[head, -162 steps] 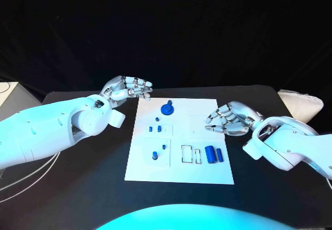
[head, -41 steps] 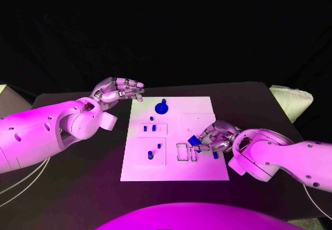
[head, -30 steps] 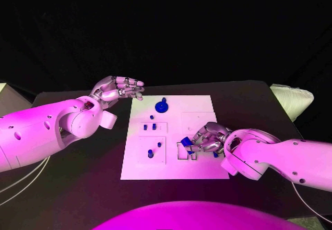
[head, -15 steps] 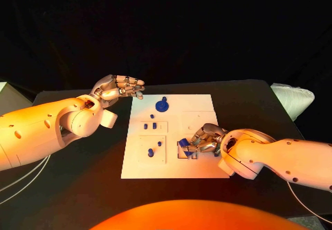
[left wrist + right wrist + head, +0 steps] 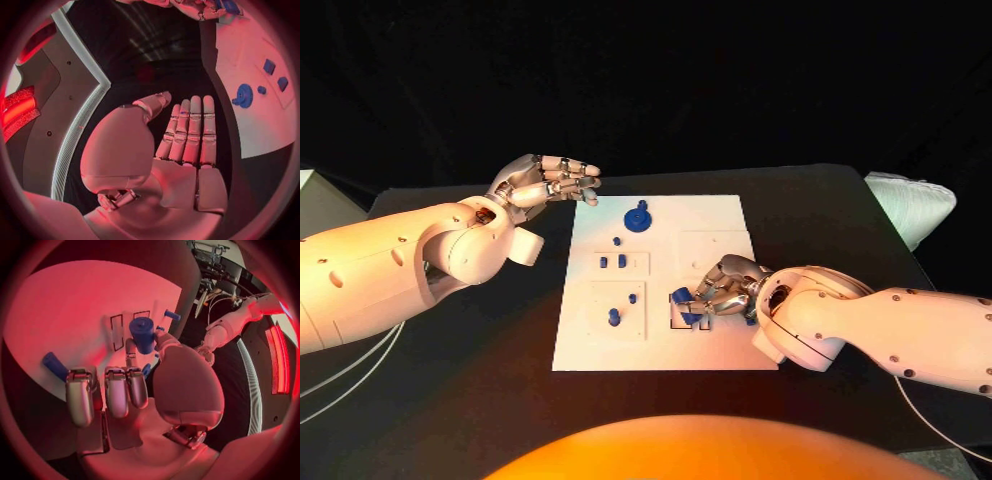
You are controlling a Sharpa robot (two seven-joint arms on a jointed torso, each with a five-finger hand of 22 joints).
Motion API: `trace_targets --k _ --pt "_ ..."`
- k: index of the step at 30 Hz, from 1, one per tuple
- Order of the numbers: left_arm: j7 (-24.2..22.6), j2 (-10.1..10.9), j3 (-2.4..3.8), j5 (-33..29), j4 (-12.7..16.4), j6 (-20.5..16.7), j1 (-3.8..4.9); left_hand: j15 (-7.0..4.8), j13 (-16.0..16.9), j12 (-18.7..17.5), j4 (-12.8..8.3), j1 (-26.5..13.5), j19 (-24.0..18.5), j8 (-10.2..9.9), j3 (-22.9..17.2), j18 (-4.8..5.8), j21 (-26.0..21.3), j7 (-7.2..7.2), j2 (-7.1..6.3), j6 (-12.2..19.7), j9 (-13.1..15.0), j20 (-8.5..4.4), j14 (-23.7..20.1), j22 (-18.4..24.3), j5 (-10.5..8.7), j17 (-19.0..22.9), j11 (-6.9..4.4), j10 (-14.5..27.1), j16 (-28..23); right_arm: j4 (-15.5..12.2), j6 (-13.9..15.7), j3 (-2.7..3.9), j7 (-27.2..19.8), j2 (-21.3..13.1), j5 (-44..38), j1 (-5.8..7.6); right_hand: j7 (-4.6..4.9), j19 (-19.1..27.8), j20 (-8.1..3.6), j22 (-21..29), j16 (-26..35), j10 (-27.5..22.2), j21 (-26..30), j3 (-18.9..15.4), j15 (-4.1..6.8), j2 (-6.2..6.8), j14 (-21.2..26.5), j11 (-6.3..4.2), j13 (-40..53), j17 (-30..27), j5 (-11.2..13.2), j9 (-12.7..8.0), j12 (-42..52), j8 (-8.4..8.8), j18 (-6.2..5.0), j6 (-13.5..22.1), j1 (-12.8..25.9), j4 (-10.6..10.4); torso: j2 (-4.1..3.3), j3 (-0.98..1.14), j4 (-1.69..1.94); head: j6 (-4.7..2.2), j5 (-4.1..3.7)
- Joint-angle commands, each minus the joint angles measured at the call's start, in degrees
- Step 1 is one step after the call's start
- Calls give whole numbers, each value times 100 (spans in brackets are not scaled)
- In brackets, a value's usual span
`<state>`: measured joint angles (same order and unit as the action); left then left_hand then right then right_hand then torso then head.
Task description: Assemble the parts on the task board
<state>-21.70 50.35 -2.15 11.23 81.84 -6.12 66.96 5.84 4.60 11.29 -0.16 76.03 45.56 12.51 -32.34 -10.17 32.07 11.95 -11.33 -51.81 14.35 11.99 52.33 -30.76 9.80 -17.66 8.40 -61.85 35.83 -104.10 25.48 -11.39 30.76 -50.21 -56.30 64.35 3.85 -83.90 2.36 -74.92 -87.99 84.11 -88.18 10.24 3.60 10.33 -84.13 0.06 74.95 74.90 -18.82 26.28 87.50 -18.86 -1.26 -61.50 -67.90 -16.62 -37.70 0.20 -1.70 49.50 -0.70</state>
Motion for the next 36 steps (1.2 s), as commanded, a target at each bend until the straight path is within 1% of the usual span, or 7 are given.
trace_targets --k 1,3,5,7,9,16,36 --pt "-33 -1 4 -33 19 50 3 7 -9 -31 -1 9 45 23 26 -10 -39 13 18 -4 -5 1 28 5 -1 -5 21 -19 -20 40 -22 -6 70 15 -138 -18 5 -570 -39 -1463 -27 430 -11 -82 49 -25 -482 -43 1292 1003 257 2 16 -50 91 0 145 -10 2 -5 0 1 -1" --pt "-32 2 4 -33 20 48 3 7 -9 -31 -1 9 45 23 26 -10 -39 13 18 -4 -5 1 28 5 -1 -5 21 -19 -20 38 -9 -6 66 20 -148 -21 1 -571 -42 -1463 -27 435 -14 -164 51 -67 -483 -46 1298 1007 418 9 19 -77 92 6 241 -17 3 -5 0 5 2" --pt "-31 5 4 -33 20 47 3 7 -9 -31 -1 9 45 23 26 -10 -39 13 18 -4 -5 1 28 5 -1 -5 21 -19 -20 34 -5 -6 59 21 -153 -24 0 -573 -43 -1466 -30 434 -24 -207 53 -81 -485 -46 1298 1015 407 12 17 -88 94 10 289 -19 1 -5 1 8 5" --pt "-31 6 4 -33 20 47 3 7 -9 -31 -1 9 45 23 26 -10 -39 13 18 -4 -5 1 28 5 -1 -5 21 -19 -20 30 2 -6 49 20 -160 -26 -4 -573 -46 -1465 -30 437 -20 -333 55 -83 -486 -50 1303 1018 262 23 19 -117 93 21 409 -13 0 -5 1 8 5" --pt "-30 7 4 -33 21 46 3 7 -9 -31 -1 9 45 23 26 -10 -39 13 18 -4 -5 1 28 5 -1 -5 21 -19 -20 24 13 -6 35 17 -181 -29 -8 -573 -48 -1466 -31 437 -23 -523 58 -118 -486 -53 1303 1021 415 37 14 -153 94 34 520 -16 0 -5 1 10 6" --pt "-21 12 3 -33 21 46 3 7 -9 -31 -1 9 45 23 26 -10 -39 13 18 -4 -5 1 28 5 -1 -5 21 -19 -20 5 60 -6 0 -13 -258 -37 -11 -574 -50 -1467 -31 432 -28 -809 60 -195 -487 -56 1300 1025 483 52 2 -199 95 57 622 -20 1 0 0 16 12" --pt "-18 9 3 -33 10 46 3 8 -10 -34 9 5 52 25 29 -10 -56 14 21 -4 -10 2 27 14 0 -12 23 -19 -29 -127 72 -6 -93 -166 -308 -58 -12 -575 -51 -1468 -32 434 -31 -913 60 -290 -488 -57 1302 1031 425 59 2 -222 95 71 617 -15 1 3 -2 49 6"
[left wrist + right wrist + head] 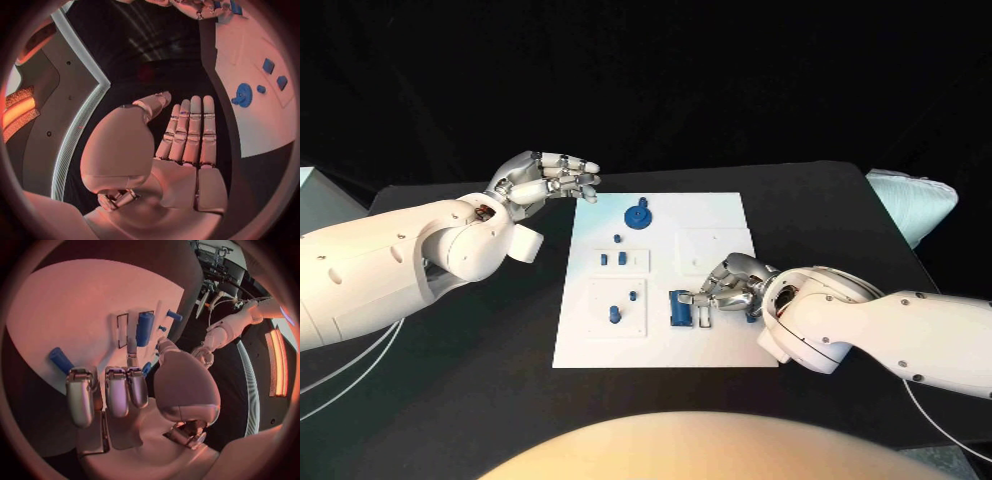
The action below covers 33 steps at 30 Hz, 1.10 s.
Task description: Assemble the parts on the task board
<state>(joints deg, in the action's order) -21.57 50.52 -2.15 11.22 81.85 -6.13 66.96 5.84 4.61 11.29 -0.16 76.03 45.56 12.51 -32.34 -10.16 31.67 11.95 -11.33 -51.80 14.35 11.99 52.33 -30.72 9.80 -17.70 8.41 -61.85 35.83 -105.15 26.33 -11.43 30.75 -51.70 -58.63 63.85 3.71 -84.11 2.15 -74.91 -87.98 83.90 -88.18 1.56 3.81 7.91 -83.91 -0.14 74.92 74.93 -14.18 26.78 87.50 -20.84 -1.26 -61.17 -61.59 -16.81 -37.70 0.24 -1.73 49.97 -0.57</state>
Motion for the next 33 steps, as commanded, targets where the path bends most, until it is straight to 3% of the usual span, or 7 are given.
trace_targets --k 1,9,14,16,23,29,33 --pt "-30 -8 3 -32 9 47 3 8 -10 -34 9 5 52 25 29 -10 -17 14 21 -4 -10 2 27 9 0 -8 22 -19 -29 -26 -16 -1 -102 -25 -75 -9 1 -555 -31 -1470 -31 456 -36 -49 39 -55 -510 -38 1306 1025 -46 10 3 -25 96 39 -17 5 0 -1 2 3 -10" --pt "-30 -11 3 -32 7 49 3 8 -10 -35 12 3 53 26 29 -10 -19 14 22 -4 -11 3 27 11 0 -10 23 -19 -31 -37 1 -1 -342 -96 -113 -11 -1 -552 -32 -1466 -30 455 -23 -66 41 -130 -509 -39 1306 1023 -120 12 -1 -41 94 58 -139 23 2 -6 3 1 -22" --pt "-39 -10 3 -33 7 46 3 8 -10 -35 12 3 53 26 29 -10 -19 14 22 -4 -11 3 27 11 0 -10 23 -19 -31 -49 136 -1 -921 -244 -112 -10 18 -532 -28 -1443 -8 426 64 -1 32 -154 -498 -25 1275 972 -141 -7 -51 -37 77 143 -671 67 5 -7 4 -2 -36" --pt "-51 -9 2 -35 8 42 3 8 -10 -35 12 3 53 26 29 -10 -19 14 22 -4 -11 3 27 11 0 -10 23 -19 -31 -57 226 1 -1242 -367 -77 -4 41 -520 -17 -1432 1 400 108 70 18 -158 -494 -8 1247 953 55 -30 -93 -16 68 190 -920 75 8 -7 0 -4 -55" --pt "-82 -10 2 -41 13 26 3 8 -10 -35 12 3 53 26 29 -10 -19 14 22 -4 -11 3 27 11 0 -10 23 -19 -31 -45 317 4 -2035 -913 72 102 138 -501 45 -1413 3 396 181 266 -54 25 -493 77 1258 956 89 -151 -92 160 54 359 -1605 219 10 -10 -7 -23 -95" --pt "-87 -14 1 -42 12 24 2 8 -10 -35 18 3 57 28 30 -10 -31 11 27 -5 -14 4 27 17 0 -15 21 -22 -35 -19 244 2 -2037 -1271 -7 127 145 -506 57 -1418 -4 386 160 337 -63 35 -497 84 1251 978 160 -180 -107 182 58 331 -1767 233 4 2 -6 -40 -120" --pt "-88 -21 0 -43 14 27 2 8 -10 -35 18 3 57 28 30 -10 -31 11 27 -5 -14 4 27 17 0 -15 21 -22 -35 1 72 -1 -1760 -1445 -222 122 162 -503 65 -1416 -2 368 168 302 -74 76 -495 99 1231 973 152 -204 -136 208 56 330 -1685 136 5 -2 -6 -48 -158"
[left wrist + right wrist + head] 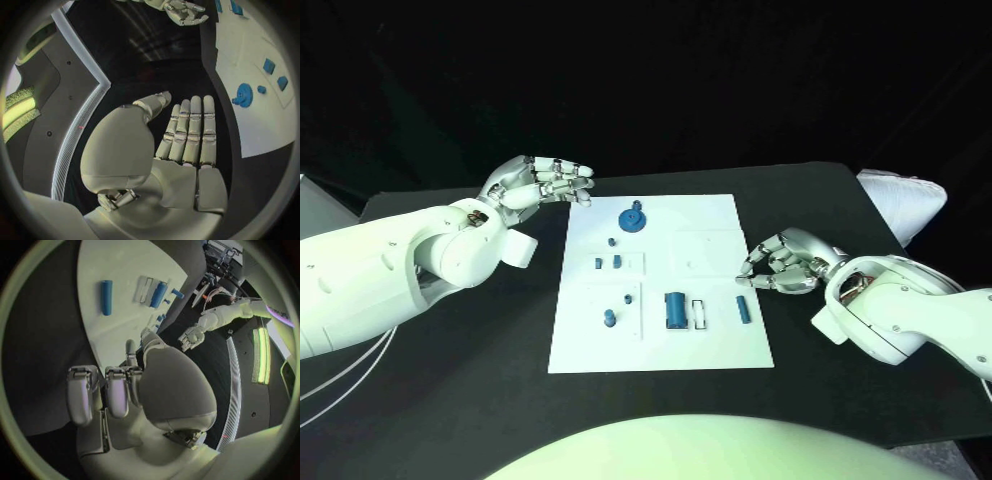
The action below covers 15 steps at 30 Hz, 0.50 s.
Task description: Assemble the parts on the task board
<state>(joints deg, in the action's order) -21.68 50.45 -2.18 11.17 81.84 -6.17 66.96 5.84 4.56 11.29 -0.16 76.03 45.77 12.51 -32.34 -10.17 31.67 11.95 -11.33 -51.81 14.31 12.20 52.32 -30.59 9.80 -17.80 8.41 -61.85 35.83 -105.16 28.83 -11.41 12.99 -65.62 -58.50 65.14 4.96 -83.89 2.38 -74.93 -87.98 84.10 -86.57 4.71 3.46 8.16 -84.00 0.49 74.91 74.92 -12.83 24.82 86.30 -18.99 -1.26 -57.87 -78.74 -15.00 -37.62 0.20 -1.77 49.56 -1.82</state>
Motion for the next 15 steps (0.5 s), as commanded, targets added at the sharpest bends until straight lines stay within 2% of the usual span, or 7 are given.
trace_targets --k 1,5,10,15 --pt "-78 -15 3 -38 16 33 2 8 -5 -35 18 3 36 28 30 -9 -31 11 27 -5 -9 -18 27 5 0 -5 21 -22 -35 4 -218 -4 98 -86 -298 -15 38 -527 46 -1416 -2 347 1 -22 -41 58 -487 37 1231 977 -9 -14 -20 27 58 -9 50 -76 -4 1 -3 -9 -40" --pt "-79 -18 2 -38 18 35 2 8 -5 -35 18 3 36 28 30 -9 -31 11 27 -5 -9 -18 27 5 0 -5 21 -22 -35 -1 -345 -10 389 -155 -517 -74 32 -535 52 -1425 -10 354 -32 -81 -42 84 -491 36 1237 998 -47 -28 -14 27 64 -60 175 -165 -7 3 -5 -12 -51" --pt "-81 -17 1 -38 19 39 2 8 -5 -35 18 3 36 28 30 -9 -31 11 27 -5 -9 -18 27 5 0 -5 21 -22 -35 -37 -444 -15 725 -171 -792 -194 21 -542 50 -1432 -14 360 -60 -105 -37 87 -494 27 1243 1010 -60 -28 -6 16 70 -97 222 -169 -11 3 6 -1 -55" --pt "-80 -8 0 -40 21 40 2 8 -5 -35 18 3 36 28 30 -9 -31 11 27 -5 -9 -18 27 5 0 -5 21 -22 -35 -15 -502 -17 1091 -148 -1125 -262 5 -547 43 -1438 -17 368 -80 -207 -26 98 -496 14 1250 1018 -49 -38 1 9 74 -143 406 -177 -9 -5 8 14 -60"
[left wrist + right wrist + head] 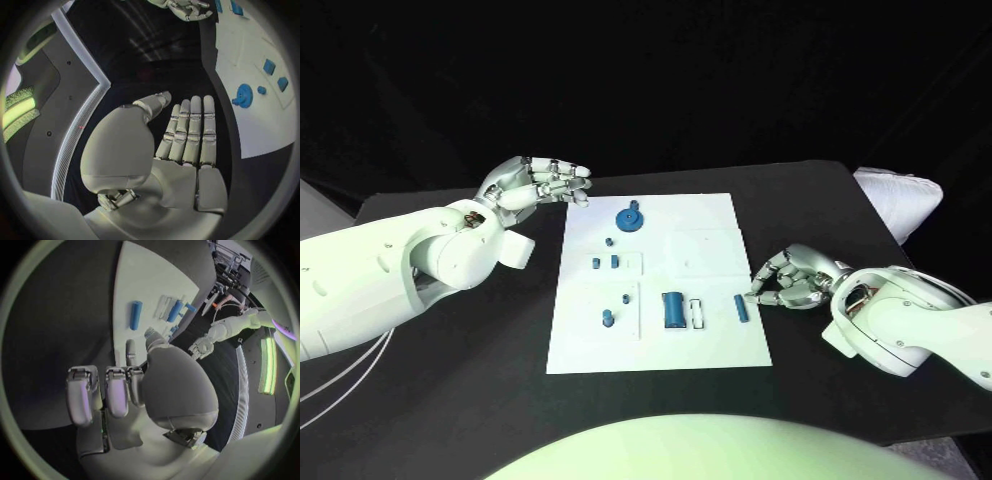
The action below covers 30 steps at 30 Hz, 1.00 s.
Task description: Assemble the parts on the task board
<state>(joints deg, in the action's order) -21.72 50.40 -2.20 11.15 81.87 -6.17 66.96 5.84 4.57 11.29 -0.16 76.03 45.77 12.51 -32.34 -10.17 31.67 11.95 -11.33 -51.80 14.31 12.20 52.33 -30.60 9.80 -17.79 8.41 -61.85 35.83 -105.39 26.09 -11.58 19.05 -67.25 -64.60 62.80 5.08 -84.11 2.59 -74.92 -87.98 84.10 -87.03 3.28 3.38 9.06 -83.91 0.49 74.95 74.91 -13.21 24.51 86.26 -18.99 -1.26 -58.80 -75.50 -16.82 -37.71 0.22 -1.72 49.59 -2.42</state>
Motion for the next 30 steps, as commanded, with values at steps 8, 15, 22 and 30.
trace_targets --k 8,15,22,30 --pt "-77 4 2 -38 21 42 2 7 -5 -35 22 3 40 30 32 -10 -41 9 26 -7 -12 -17 28 11 0 -11 19 -26 -39 15 -287 -1 716 142 -759 -118 -23 -528 13 -1441 -18 370 -42 -206 -6 17 -505 1 1246 1024 18 -12 3 -1 75 -78 276 -1 1 -6 4 22 14" --pt "-76 16 2 -38 23 41 2 7 -5 -35 22 3 40 30 32 -10 -41 9 26 -7 -12 -17 28 11 0 -11 19 -26 -39 38 -324 -2 800 295 -841 -209 -33 -529 8 -1442 -17 375 -47 -274 0 6 -505 -8 1252 1023 40 -9 10 -14 76 -98 366 -3 2 -6 1 33 21" --pt "-73 20 2 -38 25 47 2 7 -5 -35 22 3 40 30 32 -10 -41 9 26 -7 -12 -17 28 11 0 -11 19 -26 -39 62 -376 -2 833 415 -905 -261 -49 -532 3 -1445 -21 390 -59 -277 8 -10 -508 -19 1269 1035 44 -3 32 -33 79 -125 334 13 2 -5 1 41 21" --pt "-68 19 2 -38 27 54 2 7 -5 -35 22 3 40 30 32 -10 -41 9 26 -7 -12 -17 28 11 0 -11 19 -26 -39 147 -542 -2 1002 579 -1403 -310 -68 -537 -20 -1451 -25 397 -80 -202 30 -38 -511 -41 1277 1049 37 -5 40 -49 83 -135 6 51 3 -4 3 41 12"
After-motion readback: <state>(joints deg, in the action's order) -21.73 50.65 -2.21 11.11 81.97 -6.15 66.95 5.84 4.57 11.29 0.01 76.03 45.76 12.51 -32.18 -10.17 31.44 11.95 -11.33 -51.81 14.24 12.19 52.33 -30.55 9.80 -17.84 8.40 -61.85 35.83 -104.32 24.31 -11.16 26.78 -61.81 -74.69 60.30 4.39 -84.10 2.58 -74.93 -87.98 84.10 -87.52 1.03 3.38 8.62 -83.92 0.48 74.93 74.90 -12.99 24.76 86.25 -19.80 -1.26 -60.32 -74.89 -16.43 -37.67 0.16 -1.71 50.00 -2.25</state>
